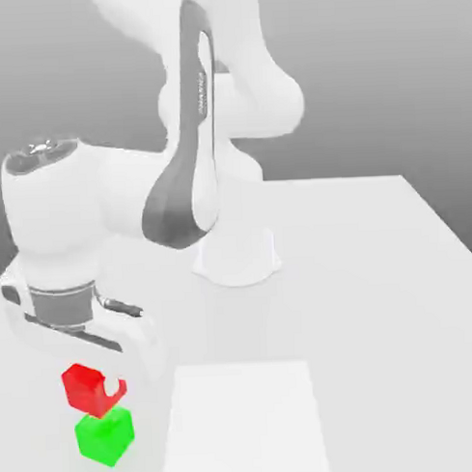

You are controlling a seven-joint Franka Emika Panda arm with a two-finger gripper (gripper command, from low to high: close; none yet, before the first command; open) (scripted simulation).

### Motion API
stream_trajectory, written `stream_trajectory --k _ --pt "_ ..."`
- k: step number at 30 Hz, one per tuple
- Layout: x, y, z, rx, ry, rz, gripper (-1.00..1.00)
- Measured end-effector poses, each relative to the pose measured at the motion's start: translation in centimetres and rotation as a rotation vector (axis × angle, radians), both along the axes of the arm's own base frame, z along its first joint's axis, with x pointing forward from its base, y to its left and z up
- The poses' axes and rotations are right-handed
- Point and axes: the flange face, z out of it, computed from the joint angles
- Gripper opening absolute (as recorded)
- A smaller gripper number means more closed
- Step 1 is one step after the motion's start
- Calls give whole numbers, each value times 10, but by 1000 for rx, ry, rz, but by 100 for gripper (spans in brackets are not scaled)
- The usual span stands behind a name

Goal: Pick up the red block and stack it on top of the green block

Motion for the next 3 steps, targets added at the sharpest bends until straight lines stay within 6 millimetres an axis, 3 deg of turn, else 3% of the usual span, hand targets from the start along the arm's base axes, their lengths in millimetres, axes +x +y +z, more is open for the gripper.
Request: stream_trajectory --k 3 --pt "0 0 0 0 0 0 100"
